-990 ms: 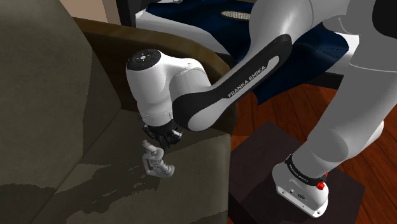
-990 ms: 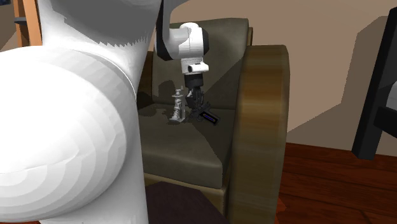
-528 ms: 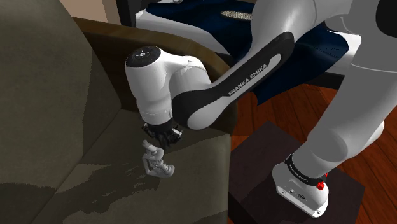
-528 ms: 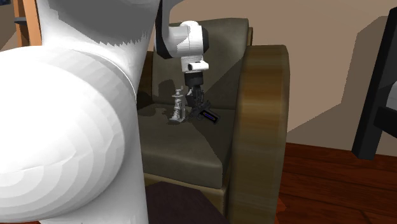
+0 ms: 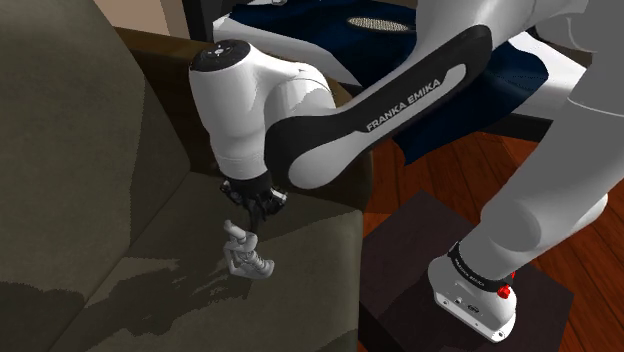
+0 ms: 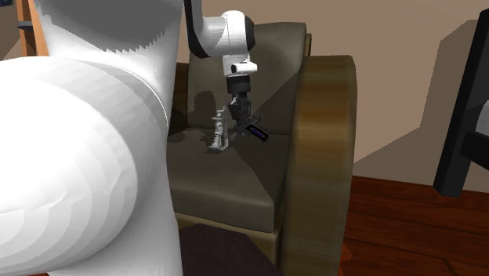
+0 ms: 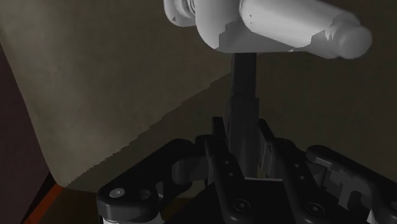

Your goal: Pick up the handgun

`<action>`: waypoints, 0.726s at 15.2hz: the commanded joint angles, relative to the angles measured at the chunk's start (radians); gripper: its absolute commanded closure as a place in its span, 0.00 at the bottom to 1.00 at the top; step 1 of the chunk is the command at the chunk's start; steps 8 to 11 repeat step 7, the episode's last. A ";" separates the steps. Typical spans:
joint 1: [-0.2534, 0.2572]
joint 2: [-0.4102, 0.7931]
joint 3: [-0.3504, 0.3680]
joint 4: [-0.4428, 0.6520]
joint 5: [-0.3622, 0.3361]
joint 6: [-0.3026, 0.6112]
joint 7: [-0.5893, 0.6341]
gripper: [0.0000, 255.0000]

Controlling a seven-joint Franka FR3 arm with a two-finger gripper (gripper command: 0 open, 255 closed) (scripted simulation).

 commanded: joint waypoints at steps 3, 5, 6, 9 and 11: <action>-0.033 -0.052 0.029 0.025 0.061 -0.041 -0.046 1.00; -0.047 -0.078 0.040 0.038 0.089 -0.061 -0.068 1.00; -0.048 -0.080 0.040 0.039 0.091 -0.063 -0.070 1.00; -0.047 -0.080 0.040 0.039 0.092 -0.062 -0.070 1.00; -0.047 -0.080 0.040 0.039 0.092 -0.062 -0.070 1.00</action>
